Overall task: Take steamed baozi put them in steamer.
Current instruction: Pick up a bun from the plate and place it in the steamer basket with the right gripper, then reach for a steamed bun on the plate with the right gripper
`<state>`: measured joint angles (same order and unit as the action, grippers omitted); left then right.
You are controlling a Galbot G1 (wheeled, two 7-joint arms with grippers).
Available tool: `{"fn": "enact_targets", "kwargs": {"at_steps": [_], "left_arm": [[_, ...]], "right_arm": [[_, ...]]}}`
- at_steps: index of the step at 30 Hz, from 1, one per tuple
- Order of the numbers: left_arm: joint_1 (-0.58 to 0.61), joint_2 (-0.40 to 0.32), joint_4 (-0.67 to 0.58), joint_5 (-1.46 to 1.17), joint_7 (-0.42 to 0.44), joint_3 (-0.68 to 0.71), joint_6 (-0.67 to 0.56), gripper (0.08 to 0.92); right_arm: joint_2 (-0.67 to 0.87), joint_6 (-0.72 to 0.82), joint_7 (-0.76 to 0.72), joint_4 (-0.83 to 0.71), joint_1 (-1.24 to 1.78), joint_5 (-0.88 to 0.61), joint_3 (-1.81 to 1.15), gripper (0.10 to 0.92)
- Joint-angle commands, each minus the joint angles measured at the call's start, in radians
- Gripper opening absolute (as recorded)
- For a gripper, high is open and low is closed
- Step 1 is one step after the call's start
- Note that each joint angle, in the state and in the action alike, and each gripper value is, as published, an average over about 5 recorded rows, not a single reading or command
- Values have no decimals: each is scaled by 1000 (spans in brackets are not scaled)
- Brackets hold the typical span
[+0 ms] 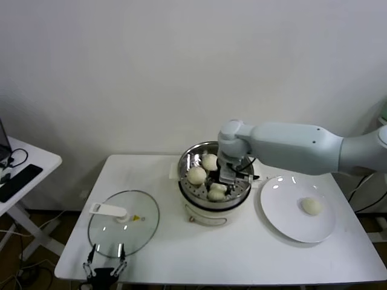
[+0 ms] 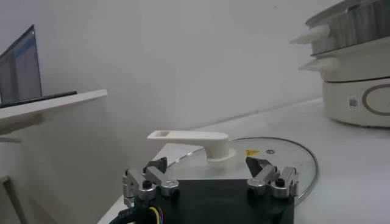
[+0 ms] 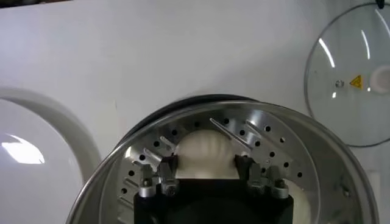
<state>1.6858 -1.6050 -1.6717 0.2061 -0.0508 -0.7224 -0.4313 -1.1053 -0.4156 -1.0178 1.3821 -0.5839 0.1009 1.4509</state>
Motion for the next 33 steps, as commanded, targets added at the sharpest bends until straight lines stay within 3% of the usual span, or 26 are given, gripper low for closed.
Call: {"fn": "enact_targets", "kwargs": {"at_steps": [1,5,17,22,33], "left_arm": [[2,1,-3,1,0,-1,0,823],[5,2,-5,4,0,-2,-2,823],[13,5,-7,11,-1,3,-4,823],[11,6,-6,12,0,5,-4,823],[7,7,0,14,2,11,-5,823]], "right_arm": [[-9,-50,17,-31,-31,-46,-10,734],[6,-98,-2,-55,-124,-141,28,810],[117,-148,-120,-156,-342,-462,230,823],[214,-7,-160,-159,-398,-460,328,823],[458,298,-81,-160,-302,-444,418,823]]}}
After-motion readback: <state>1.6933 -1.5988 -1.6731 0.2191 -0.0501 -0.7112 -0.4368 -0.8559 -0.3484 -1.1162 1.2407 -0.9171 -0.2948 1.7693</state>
